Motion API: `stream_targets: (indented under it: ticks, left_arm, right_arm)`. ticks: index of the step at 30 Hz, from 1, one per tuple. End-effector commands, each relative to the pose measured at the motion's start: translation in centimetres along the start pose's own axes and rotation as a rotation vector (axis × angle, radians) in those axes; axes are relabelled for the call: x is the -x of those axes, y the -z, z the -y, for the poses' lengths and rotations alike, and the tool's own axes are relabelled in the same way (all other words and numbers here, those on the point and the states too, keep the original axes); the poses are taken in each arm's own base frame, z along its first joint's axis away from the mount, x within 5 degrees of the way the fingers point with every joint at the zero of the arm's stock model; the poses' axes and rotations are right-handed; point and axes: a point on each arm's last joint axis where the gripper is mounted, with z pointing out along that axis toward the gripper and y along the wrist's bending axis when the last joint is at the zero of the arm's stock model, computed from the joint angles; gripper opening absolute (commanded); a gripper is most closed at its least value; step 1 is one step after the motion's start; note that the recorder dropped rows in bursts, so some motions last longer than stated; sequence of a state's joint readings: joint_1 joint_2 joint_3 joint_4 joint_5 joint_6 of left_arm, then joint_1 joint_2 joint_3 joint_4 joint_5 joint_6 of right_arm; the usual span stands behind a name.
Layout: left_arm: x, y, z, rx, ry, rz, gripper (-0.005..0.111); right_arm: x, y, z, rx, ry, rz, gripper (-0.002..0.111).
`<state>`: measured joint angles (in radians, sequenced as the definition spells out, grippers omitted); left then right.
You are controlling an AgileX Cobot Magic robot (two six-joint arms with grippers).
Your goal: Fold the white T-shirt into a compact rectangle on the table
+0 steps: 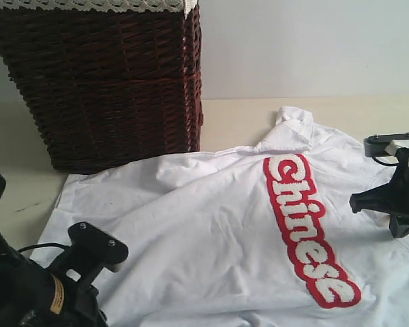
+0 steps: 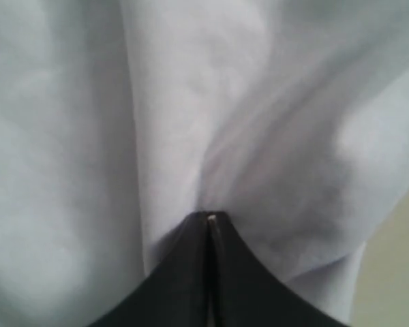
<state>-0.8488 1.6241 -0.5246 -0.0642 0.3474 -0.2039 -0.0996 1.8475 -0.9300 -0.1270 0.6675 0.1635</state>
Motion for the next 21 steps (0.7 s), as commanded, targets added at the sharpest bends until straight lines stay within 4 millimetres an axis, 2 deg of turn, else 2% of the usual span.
stream_targets:
  ticks: [1, 5, 11, 13, 16, 19, 21]
  left_arm:
    - [-1.7, 1.4, -0.6, 0.029, -0.006, -0.134, 0.000]
    - [-2.1, 3.3, -0.7, 0.020, -0.028, -0.076, 0.000]
    - [-1.6, 6.5, -0.6, -0.026, 0.001, 0.127, 0.000]
    - [-1.6, 7.6, 0.3, -0.096, -0.006, 0.206, 0.000]
    - [-1.8, 8.0, 2.6, -0.197, -0.144, 0.254, 0.000]
    - [-1.4, 7.5, 4.9, -0.263, -0.258, 0.338, 0.002]
    - [-1.1, 6.9, 6.0, -0.272, -0.301, 0.372, 0.009]
  right_arm:
    - [0.5, 0.1, 0.1, -0.003, 0.017, 0.037, 0.000]
    - [0.5, 0.0, 0.5, -0.034, 0.040, 0.037, 0.000]
    - [0.3, -0.4, 0.9, -0.065, 0.035, -0.006, 0.000]
    - [0.8, 0.0, 0.8, -0.043, 0.009, 0.004, 0.000]
    - [1.6, 0.7, 0.5, -0.010, 0.015, 0.011, 0.000]
    - [2.0, 1.0, 0.2, 0.022, 0.016, 0.018, 0.000]
    - [2.0, 1.0, 0.0, 0.041, 0.023, 0.017, 0.000]
